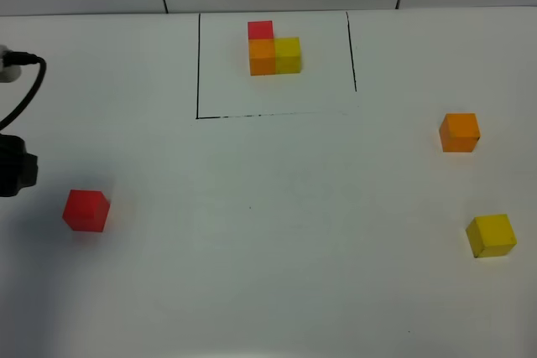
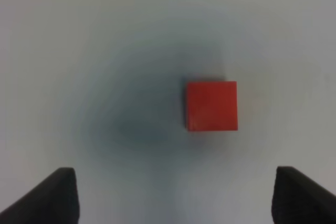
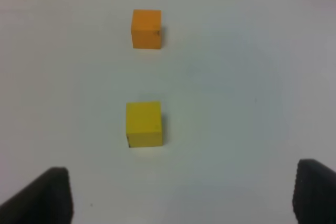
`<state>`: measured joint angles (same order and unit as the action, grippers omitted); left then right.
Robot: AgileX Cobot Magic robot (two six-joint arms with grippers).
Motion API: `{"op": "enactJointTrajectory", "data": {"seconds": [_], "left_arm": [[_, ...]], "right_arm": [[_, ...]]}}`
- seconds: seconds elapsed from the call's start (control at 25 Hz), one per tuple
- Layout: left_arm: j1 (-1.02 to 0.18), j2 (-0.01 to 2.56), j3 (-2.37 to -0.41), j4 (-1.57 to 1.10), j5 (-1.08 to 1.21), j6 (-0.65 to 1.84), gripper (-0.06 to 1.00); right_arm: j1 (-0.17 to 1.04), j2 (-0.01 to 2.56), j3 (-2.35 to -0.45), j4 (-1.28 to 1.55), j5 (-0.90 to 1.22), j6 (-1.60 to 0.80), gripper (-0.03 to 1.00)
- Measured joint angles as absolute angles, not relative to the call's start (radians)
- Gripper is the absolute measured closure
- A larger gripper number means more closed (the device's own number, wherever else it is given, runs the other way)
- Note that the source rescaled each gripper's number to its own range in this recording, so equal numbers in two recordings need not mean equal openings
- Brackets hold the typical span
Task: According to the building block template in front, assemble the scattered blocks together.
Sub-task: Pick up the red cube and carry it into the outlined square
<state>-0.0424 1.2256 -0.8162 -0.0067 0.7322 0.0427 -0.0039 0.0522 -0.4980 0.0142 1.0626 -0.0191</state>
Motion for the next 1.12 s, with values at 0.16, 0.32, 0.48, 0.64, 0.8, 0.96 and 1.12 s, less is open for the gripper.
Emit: {"op": "enactJointTrajectory", "data": {"seconds": [0.16, 0.32, 0.48, 0.64, 0.8, 0.96, 1.12], "left_arm": [[-0.072, 1.373, -0.856, -0.007, 0.742, 0.023, 0.16], [-0.122, 1.496, -0.91, -0.007, 0.775, 0.011, 0.16], [-0.128, 1.581, -0.924, 0.0, 0.772, -0.012, 0.14], [-0.128, 1.633, -0.924, -0.006, 0.736, -0.014, 0.02], [-0.128, 1.682, -0.924, -0.009, 0.693, -0.014, -0.05], [-0.128, 1.728, -0.924, -0.011, 0.653, -0.018, -0.06], [-0.128, 1.773, -0.924, -0.013, 0.633, -0.024, -0.05]], "right_arm": [[-0.004, 0.052, -0.498, 0.014, 1.063, -0.019, 0.24], [-0.004, 0.052, -0.498, 0.014, 1.063, -0.019, 0.24], [-0.004, 0.052, -0.498, 0.014, 1.063, -0.019, 0.24], [-0.004, 0.052, -0.498, 0.014, 1.063, -0.019, 0.24], [-0.004, 0.052, -0.498, 0.014, 1.063, -0.019, 0.24], [-0.004, 0.052, -0.498, 0.014, 1.063, -0.019, 0.24], [-0.004, 0.052, -0.498, 0.014, 1.063, -0.019, 0.24]]}}
